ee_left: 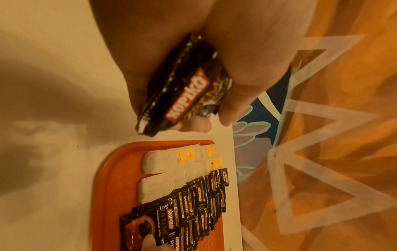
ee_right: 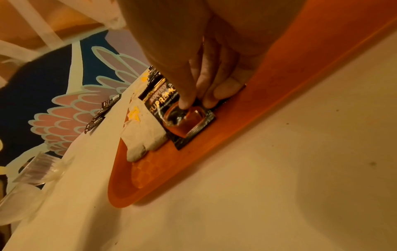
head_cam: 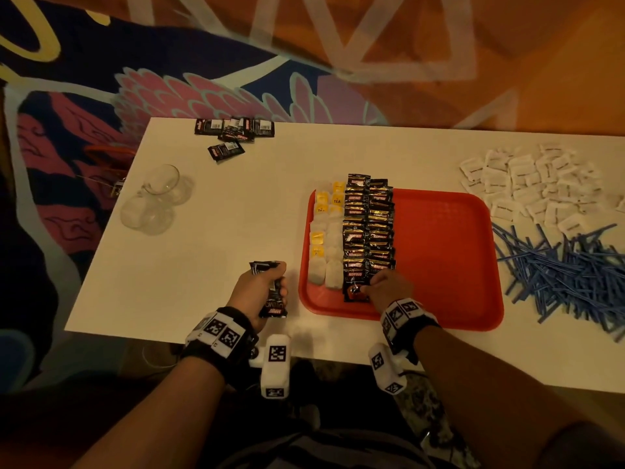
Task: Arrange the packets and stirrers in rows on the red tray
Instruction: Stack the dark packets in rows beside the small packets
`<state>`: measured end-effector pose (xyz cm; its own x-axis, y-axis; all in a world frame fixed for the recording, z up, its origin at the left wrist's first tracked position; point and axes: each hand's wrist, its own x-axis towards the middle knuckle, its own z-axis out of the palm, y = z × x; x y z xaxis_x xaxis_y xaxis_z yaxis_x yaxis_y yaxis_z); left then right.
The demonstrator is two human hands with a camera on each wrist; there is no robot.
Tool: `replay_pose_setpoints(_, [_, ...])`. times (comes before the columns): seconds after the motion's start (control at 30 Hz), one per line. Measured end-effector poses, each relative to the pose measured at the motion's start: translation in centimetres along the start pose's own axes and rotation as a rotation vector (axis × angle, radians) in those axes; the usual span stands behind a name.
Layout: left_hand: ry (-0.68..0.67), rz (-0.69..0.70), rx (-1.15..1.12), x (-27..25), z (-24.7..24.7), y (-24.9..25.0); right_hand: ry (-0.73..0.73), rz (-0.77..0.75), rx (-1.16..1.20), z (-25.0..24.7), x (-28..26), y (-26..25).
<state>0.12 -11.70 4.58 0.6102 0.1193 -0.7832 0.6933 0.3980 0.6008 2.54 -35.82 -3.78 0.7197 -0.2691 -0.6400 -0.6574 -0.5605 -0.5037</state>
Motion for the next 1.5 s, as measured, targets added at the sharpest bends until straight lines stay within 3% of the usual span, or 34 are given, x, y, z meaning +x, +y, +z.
replay_pose_setpoints(0.4, [-0.104, -0.039, -0.007, -0.9, 2.2, 0.8, 0.009, -0.068, -0.065, -2.7, -1.0, -0.8])
replay_pose_setpoints(0.73, [-0.144, 0.095, 0.111, -2.6, 6.4, 2.1, -0.298, -0.357, 0.288, -6.1, -6.9, -7.4])
replay_pose_setpoints(0.97, [-0.230, 0.164, 0.177, -3.6, 8.1, 2.5, -0.404, -0.277, 0.495, -8.3, -8.3, -8.5])
replay_pose_setpoints(1.03, [-0.202, 0.163, 0.217, -3.8, 8.6, 2.5, -0.357, -0.324, 0.471, -9.0, -9.0, -8.6])
replay_pose_setpoints(1.13, [-0.130, 0.084, 0.156, -3.8, 9.2, 2.6, -0.133, -0.454, 0.397, -10.0, -9.6, -8.7])
replay_pose_setpoints(1.23, [-0.218, -0.064, 0.042, -4.0, 9.5, 2.8, 0.010, -0.695, 0.246, -10.5, -9.7, -8.1])
replay_pose_setpoints(1.33, [-0.265, -0.093, 0.073, -4.4, 9.8, 3.2, 0.009, -0.893, 0.069, -10.4, -9.6, -7.0])
replay_pose_setpoints(1.43, [-0.187, 0.040, 0.099, -4.8, 10.1, 3.1, 0.011, -0.849, 0.106, -10.0, -9.5, -6.3])
replay_pose_setpoints(1.5, [-0.150, 0.129, 0.115, -4.6, 10.3, 2.8, 0.022, -0.698, 0.249, -9.9, -9.8, -6.4])
